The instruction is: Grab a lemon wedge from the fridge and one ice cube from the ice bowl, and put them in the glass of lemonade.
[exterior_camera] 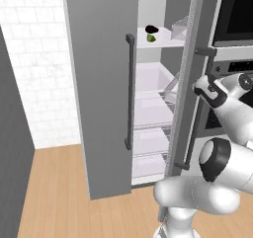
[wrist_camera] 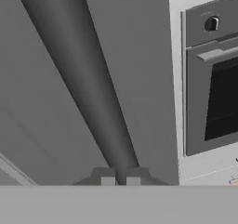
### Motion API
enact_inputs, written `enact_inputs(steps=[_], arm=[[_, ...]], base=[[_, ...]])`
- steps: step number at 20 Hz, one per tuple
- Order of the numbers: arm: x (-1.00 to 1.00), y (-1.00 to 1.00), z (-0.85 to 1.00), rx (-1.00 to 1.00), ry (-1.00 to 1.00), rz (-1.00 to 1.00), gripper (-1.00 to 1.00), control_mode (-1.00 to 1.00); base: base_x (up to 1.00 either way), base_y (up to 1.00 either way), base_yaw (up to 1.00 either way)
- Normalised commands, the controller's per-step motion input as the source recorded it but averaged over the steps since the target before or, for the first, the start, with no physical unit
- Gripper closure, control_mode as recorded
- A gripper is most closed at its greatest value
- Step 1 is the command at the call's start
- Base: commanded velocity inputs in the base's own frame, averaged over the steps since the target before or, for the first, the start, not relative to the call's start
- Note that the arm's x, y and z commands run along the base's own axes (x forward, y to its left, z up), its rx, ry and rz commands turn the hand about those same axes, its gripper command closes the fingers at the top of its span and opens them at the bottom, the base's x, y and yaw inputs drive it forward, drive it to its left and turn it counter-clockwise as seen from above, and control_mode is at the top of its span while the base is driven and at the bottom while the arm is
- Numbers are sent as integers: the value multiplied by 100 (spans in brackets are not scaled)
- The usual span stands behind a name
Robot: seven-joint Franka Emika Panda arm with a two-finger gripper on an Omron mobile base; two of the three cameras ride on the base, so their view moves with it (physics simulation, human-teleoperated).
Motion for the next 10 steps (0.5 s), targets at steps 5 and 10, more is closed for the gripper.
enact_inputs(steps=[5, 10], arm=[[-37, -12, 24, 4, -7, -8, -100, -100], [-69, 4, 78, 0, -10, 0, -100, -100]], base=[[0, 0, 0], [0, 0, 0]])
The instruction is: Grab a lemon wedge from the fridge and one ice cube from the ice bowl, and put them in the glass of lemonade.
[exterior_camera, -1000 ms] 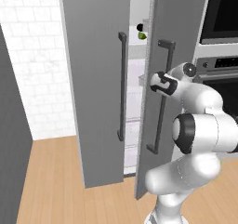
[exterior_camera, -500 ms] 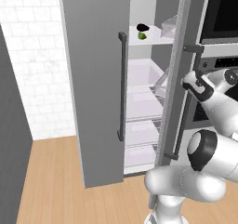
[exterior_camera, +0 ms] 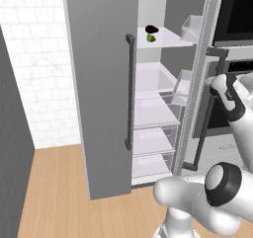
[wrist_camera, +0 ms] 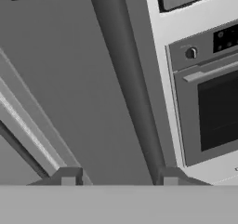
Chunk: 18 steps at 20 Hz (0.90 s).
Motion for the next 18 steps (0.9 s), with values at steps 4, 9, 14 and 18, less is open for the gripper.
enact_inputs(steps=[4, 9, 14, 18], arm=[[-82, 48, 100, -2, -5, 4, -100, -100], [-40, 86, 85, -16, 2, 0, -100, -100], [-10, 100, 18, -39, 12, -4, -100, -100], [58, 100, -5, -55, 11, -24, -100, -100]], base=[[0, 0, 0], [0, 0, 0], [0, 0, 0], [0, 0, 0]])
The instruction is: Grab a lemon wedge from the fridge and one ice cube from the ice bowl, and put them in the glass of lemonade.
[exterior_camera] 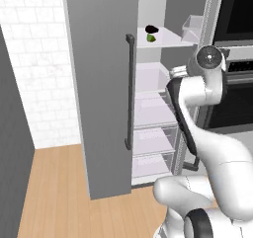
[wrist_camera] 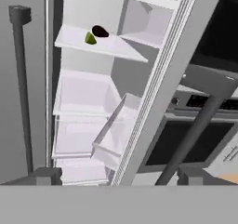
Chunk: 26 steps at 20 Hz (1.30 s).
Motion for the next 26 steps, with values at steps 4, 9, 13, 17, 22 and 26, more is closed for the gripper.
enact_inputs(steps=[4, 9, 13, 17, 22, 26], arm=[[86, 68, -1, -51, 32, -31, -100, -100], [52, -5, -1, -22, 23, -25, -100, -100], [53, -39, -5, 2, 19, -12, -100, -100], [90, -29, -43, -1, 31, -13, -100, -100], [42, -2, -37, -10, 18, -7, -100, -100], [-9, -35, -26, -5, 5, -12, -100, -100]], base=[[0, 0, 0], [0, 0, 0], [0, 0, 0], [0, 0, 0], [0, 0, 0], [0, 0, 0]])
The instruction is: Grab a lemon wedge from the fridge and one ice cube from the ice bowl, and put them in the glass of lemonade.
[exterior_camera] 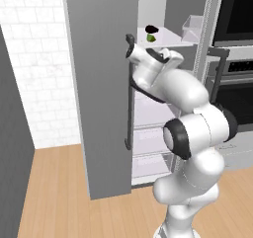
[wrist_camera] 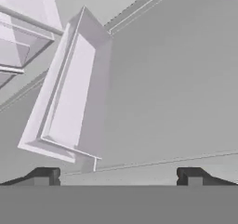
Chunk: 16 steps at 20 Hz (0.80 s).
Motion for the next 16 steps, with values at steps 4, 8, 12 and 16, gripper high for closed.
enact_inputs(steps=[4, 8, 12, 16], arm=[[-26, -79, -23, 0, 2, -17, -100, -100], [-40, -100, -6, 0, 0, -18, -100, -100], [-49, -100, 0, 0, 0, -21, -100, -100], [-55, -100, 0, 0, 0, -21, -100, -100]], base=[[0, 0, 0], [0, 0, 0], [0, 0, 0], [0, 0, 0]])
